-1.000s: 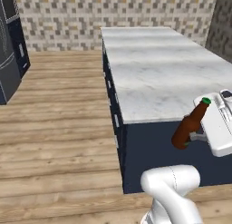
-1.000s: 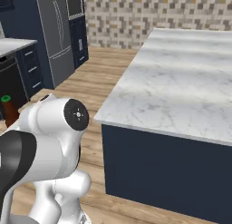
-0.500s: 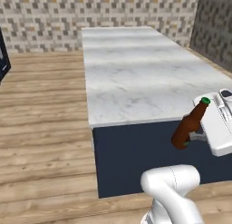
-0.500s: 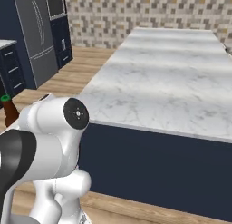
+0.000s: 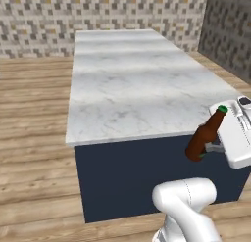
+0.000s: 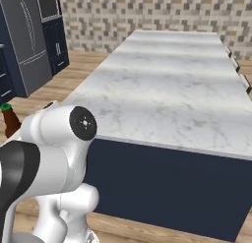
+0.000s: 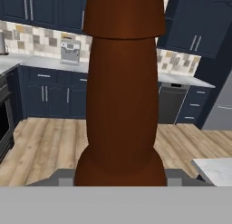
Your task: Get the candle and the beer from the cabinet and move them to the dining counter.
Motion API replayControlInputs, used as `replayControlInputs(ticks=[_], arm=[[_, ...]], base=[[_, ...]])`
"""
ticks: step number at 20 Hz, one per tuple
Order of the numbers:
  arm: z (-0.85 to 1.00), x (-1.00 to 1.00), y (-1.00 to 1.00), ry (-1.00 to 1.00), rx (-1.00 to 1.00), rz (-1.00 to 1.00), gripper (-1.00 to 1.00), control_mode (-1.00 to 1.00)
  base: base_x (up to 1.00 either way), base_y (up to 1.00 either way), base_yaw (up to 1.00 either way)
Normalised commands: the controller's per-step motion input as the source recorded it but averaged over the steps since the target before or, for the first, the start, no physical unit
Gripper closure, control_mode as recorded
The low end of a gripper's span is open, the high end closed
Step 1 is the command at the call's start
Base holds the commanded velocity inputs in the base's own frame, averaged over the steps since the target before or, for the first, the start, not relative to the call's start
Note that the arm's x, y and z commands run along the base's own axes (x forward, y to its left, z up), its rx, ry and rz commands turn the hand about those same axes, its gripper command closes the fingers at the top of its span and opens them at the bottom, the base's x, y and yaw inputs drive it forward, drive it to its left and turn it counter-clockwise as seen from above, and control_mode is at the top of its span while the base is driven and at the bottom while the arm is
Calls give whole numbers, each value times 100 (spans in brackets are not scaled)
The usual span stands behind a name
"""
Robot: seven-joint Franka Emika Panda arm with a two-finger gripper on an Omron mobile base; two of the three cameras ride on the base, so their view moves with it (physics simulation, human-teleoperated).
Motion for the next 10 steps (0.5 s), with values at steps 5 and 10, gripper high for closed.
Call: replayControlInputs(ticks=[5,10], arm=[[0,0,0,0,0,0,100,100],[0,0,0,0,0,0,100,100]], base=[[35,-53,-2],[39,-65,-1]])
